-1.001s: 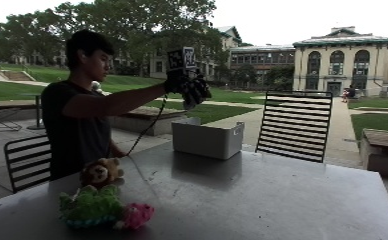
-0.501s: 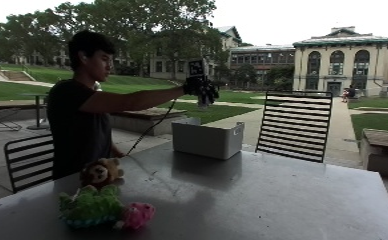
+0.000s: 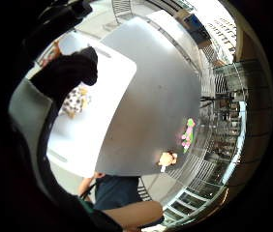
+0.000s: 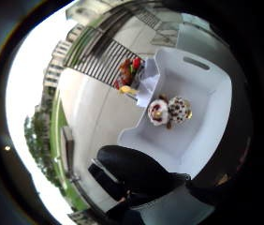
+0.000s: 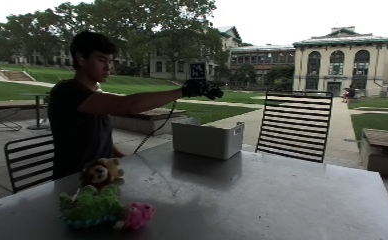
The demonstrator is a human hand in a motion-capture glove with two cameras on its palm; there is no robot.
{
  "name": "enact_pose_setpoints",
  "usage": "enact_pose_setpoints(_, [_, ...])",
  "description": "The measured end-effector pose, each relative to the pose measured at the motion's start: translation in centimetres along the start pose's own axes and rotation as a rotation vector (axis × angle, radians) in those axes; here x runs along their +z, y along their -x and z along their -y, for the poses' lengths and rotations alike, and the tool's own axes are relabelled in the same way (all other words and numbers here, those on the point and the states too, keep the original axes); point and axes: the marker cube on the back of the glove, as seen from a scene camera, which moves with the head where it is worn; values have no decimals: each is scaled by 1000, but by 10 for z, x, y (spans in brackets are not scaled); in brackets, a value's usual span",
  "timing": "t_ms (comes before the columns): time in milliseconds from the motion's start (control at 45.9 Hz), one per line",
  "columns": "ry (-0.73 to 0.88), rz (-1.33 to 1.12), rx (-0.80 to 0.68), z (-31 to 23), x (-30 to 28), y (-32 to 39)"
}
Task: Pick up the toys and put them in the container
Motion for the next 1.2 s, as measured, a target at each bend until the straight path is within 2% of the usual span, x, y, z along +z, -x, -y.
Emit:
enact_pose_setpoints(44, [-12,9,-15,-5,-6,-11])
enact_pose_setpoints(152, [-30,-205,203,-17,-12,-52])
enact_pose_setpoints(305, [-17,-343,274,-52,-26,-50])
enact_pose_setpoints(522, [-10,-291,413,-123,-51,-119])
enact_pose_setpoints(653, [-15,-312,429,-174,-53,-166])
enact_pose_setpoints(1001, [13,-305,554,-290,-14,-241])
enact_pose_setpoints(1197, [62,-257,639,-346,38,-258])
